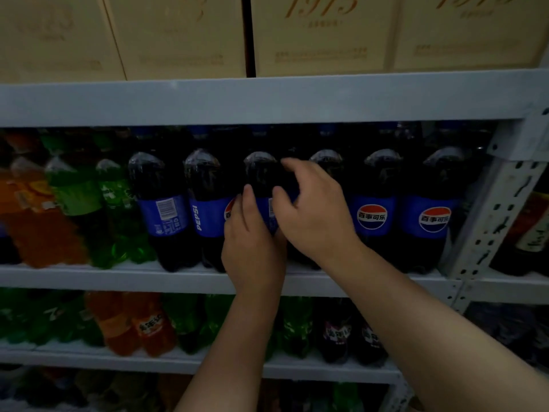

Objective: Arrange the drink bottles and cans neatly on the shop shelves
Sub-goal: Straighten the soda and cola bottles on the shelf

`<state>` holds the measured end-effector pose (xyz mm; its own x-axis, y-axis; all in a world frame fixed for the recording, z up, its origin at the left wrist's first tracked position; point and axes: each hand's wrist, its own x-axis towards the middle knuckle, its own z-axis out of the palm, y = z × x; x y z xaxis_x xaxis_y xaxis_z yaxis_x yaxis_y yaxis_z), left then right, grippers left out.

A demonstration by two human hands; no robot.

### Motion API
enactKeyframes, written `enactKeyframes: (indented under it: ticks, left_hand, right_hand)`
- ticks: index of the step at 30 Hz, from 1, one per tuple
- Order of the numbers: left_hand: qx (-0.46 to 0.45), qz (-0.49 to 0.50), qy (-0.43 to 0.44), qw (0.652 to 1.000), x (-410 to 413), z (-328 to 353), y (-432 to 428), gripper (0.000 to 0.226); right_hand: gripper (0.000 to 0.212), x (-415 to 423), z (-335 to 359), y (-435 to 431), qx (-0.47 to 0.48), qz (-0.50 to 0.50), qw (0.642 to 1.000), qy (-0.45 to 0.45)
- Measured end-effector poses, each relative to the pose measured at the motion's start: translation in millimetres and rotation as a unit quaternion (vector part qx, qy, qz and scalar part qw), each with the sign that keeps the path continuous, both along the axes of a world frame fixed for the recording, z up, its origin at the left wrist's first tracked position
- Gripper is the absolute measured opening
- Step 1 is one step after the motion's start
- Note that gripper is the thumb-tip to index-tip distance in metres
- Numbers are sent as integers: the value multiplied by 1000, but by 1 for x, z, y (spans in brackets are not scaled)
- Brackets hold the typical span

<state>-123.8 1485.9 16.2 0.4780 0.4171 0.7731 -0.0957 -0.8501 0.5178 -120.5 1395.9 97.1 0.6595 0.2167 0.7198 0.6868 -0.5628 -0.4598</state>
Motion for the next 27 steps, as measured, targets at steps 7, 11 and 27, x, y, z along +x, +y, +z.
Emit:
enactKeyframes:
  ticks: [7, 11, 27]
  left_hand:
    - [-104, -159, -29, 981, -21, -21, -14, 52]
    - [-99, -192, -86, 973, -29, -37, -16, 46]
    - [-51, -84, 36, 995, -27, -34, 17, 53]
  right_hand:
    - [49, 14, 28, 32, -78, -131, 988, -25]
    - [61, 21, 42, 41, -93, -171, 980, -32]
    - [34, 36, 57, 34, -10, -21, 983, 184]
